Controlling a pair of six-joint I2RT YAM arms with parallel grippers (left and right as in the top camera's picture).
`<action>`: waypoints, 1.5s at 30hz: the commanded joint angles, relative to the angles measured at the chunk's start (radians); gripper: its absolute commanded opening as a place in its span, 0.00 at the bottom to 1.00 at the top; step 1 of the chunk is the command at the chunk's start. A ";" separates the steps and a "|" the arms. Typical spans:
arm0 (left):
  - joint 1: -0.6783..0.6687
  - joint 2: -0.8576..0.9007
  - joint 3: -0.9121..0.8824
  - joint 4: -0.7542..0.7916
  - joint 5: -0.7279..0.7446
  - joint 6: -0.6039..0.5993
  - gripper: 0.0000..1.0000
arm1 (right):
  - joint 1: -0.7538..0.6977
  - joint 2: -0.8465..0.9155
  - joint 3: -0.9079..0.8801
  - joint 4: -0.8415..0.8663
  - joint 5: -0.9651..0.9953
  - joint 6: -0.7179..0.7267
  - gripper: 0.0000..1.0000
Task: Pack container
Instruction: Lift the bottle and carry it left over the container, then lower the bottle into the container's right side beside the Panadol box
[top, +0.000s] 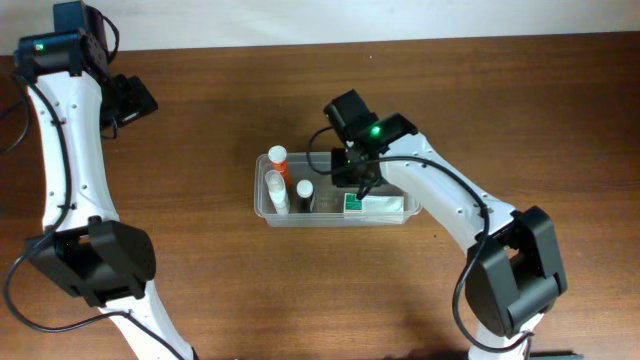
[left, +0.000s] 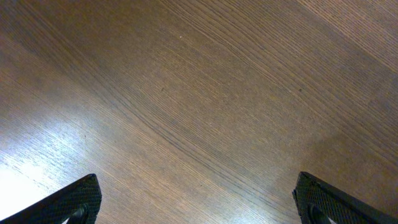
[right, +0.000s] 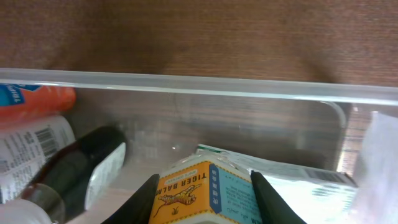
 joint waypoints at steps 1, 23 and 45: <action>0.002 0.002 0.013 -0.001 -0.011 0.005 0.99 | 0.017 0.022 0.006 0.006 0.038 0.039 0.36; 0.002 0.002 0.013 -0.001 -0.011 0.005 1.00 | 0.017 0.097 -0.003 0.092 0.045 0.057 0.36; 0.002 0.002 0.013 -0.001 -0.011 0.005 0.99 | 0.019 0.152 -0.007 0.117 0.030 0.057 0.37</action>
